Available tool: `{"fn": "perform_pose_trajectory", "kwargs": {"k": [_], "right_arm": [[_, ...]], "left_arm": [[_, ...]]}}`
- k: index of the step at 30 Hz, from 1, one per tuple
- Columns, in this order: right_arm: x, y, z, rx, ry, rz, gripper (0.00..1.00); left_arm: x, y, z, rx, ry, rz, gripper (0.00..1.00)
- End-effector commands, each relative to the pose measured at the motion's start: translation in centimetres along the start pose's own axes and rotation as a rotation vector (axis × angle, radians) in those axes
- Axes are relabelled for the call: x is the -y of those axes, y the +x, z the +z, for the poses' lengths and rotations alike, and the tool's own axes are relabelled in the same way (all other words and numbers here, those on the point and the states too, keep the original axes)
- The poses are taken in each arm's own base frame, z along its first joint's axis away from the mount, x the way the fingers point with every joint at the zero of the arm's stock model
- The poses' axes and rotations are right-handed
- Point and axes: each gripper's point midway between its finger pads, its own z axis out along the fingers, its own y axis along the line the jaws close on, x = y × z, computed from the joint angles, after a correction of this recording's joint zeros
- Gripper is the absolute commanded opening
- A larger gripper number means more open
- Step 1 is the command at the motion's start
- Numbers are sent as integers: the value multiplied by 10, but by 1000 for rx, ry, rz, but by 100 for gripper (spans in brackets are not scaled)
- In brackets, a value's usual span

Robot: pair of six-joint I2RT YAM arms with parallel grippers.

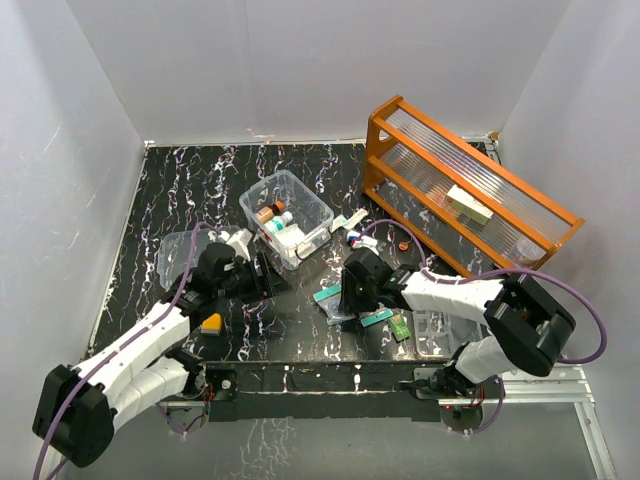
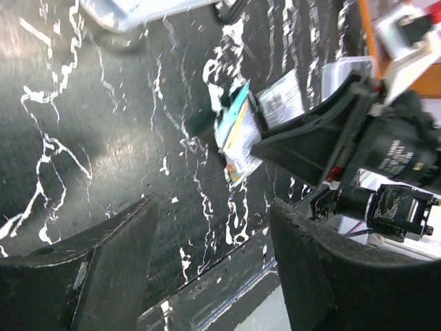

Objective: Organize the medicine kit

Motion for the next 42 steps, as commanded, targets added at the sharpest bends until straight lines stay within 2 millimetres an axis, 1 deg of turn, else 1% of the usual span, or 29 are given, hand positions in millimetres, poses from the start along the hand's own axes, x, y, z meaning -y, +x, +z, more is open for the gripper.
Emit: {"fn": "perform_pose_trajectory", "kwargs": {"k": [1, 5, 8, 12, 14, 16, 19, 24, 26, 28, 34, 39, 42], "right_arm": [[-13, -5, 3, 54, -74, 94, 30], [-13, -7, 10, 74, -73, 131, 27], [-14, -9, 11, 80, -77, 138, 22], [-16, -9, 13, 85, -89, 143, 16], [-18, -8, 15, 81, -106, 142, 15], [-22, -6, 18, 72, -128, 142, 15], [-30, -5, 20, 60, -175, 134, 14], [-38, -10, 23, 59, -198, 101, 14], [-41, -8, 25, 46, -218, 98, 14], [-42, -5, 28, 31, -228, 96, 14], [-49, -5, 30, 26, -267, 42, 14], [-58, -8, 29, 32, -319, 18, 14], [-59, -14, 22, 69, -326, 17, 15]], "left_arm": [[0, 20, 13, -80, 22, -89, 63], [0, 32, 29, -114, 39, -88, 64], [9, 39, 40, -143, 85, -78, 64], [11, 42, 54, -126, 71, -63, 64], [6, 43, 62, -98, 45, -65, 63], [-2, 44, 69, -69, 20, -83, 60], [-11, 46, 74, -28, 10, -125, 58], [-12, 53, 80, -9, 32, -166, 52], [-18, 57, 83, -9, 21, -161, 50], [-17, 59, 84, -6, 43, -153, 48], [-26, 69, 90, -25, 41, -148, 33], [-31, 69, 92, -14, 39, -81, 19], [-31, 64, 89, 2, 36, -35, 7]]}}
